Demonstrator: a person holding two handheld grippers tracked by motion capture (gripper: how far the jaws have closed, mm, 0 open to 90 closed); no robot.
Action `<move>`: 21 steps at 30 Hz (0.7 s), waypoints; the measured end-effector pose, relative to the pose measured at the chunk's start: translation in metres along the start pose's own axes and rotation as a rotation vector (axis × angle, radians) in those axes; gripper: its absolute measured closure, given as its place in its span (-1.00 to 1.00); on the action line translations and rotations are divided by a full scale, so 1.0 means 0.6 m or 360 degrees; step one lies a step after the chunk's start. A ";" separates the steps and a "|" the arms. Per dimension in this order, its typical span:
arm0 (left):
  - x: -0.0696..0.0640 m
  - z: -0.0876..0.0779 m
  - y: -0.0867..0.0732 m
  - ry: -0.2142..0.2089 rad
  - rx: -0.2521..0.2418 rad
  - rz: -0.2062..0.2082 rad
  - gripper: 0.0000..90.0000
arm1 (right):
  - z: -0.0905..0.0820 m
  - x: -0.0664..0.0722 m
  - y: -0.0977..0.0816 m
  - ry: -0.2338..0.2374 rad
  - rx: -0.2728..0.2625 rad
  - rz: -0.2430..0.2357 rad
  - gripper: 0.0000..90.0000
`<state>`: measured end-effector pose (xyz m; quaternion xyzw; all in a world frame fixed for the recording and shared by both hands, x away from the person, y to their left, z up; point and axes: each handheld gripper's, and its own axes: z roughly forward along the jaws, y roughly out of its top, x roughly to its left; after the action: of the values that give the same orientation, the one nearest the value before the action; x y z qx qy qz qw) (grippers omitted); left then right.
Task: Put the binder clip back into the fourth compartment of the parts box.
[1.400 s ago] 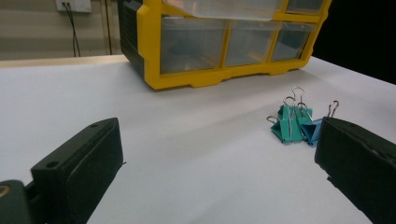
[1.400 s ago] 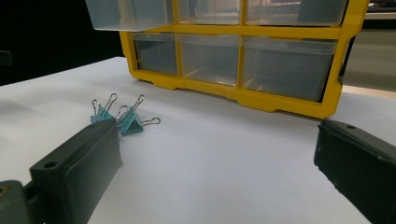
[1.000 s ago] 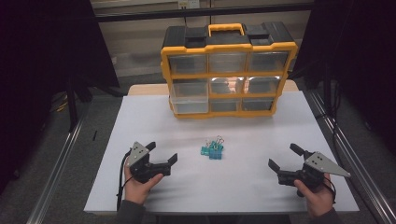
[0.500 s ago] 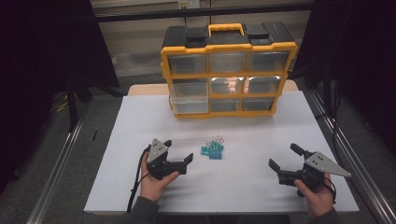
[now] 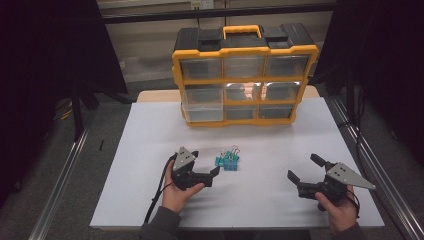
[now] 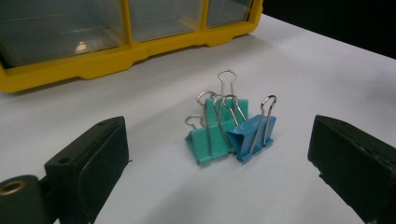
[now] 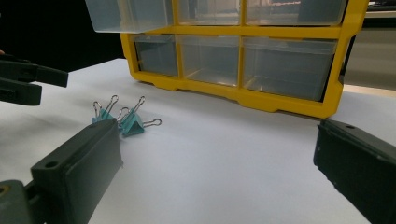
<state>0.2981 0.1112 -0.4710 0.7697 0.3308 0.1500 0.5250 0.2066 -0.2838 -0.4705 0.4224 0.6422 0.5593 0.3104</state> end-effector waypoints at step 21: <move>-0.020 0.059 0.005 -0.0165 0.0235 0.0037 -0.31 | 0.000 -0.001 0.000 -0.0004 -0.0010 0.0024 -0.99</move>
<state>0.3110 0.0776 -0.4813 0.8168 0.3043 0.0913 0.4816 0.2070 -0.2843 -0.4708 0.4269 0.6370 0.5629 0.3084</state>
